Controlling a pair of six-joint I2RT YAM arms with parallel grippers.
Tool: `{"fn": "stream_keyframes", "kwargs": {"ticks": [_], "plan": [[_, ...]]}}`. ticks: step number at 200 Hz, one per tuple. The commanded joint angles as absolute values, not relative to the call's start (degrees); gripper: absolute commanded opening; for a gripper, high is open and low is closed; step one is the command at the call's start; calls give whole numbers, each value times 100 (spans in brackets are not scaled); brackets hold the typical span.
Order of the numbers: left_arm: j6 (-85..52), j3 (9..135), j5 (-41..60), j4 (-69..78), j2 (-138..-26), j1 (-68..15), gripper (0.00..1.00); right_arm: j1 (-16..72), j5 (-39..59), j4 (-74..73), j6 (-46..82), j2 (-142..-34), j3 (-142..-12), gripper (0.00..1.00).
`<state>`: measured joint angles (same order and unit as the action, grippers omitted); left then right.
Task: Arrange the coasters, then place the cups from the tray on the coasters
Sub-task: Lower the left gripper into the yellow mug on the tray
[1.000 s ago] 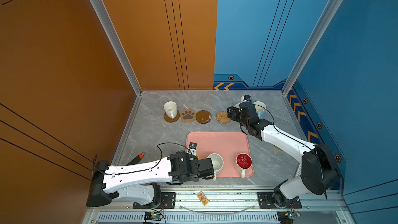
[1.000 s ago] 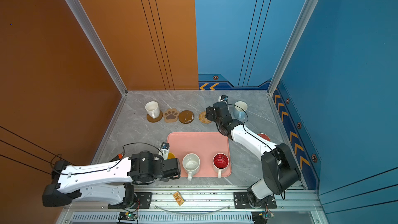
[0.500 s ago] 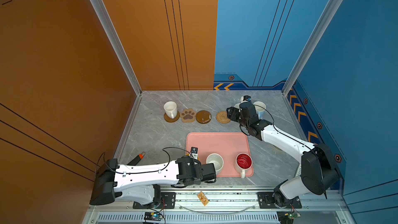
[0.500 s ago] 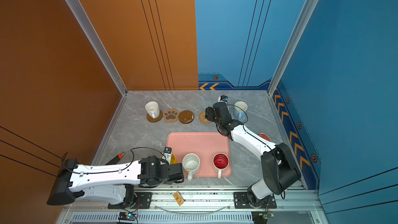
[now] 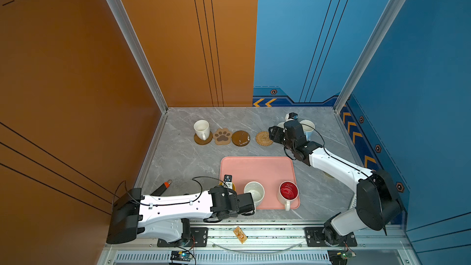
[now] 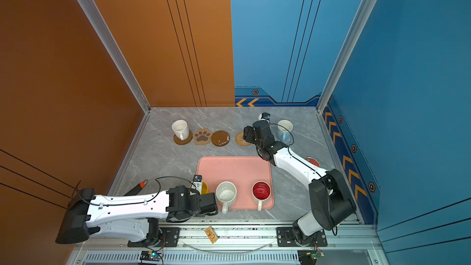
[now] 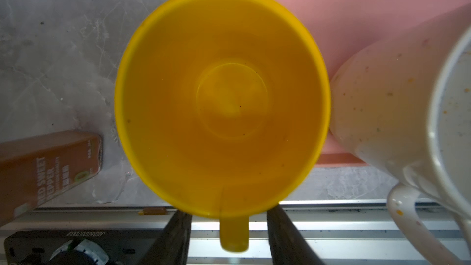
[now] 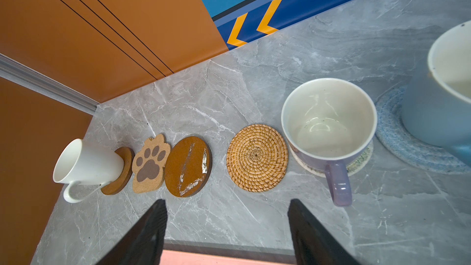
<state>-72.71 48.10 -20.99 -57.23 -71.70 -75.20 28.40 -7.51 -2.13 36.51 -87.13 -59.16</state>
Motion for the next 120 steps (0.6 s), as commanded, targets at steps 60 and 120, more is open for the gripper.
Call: {"fn": "stream_keyframes", "kwargs": {"ticks": [60,120], "plan": [[-7316,4489,-2099,-5473,-7181,-7252,43,2795,-666,-281,3749,-8921,-5880,74],[-7242,4394,-2031,-5308,-7216,-7140,39,2795,-576,-329,3776,-9000,-5912,74]]}}
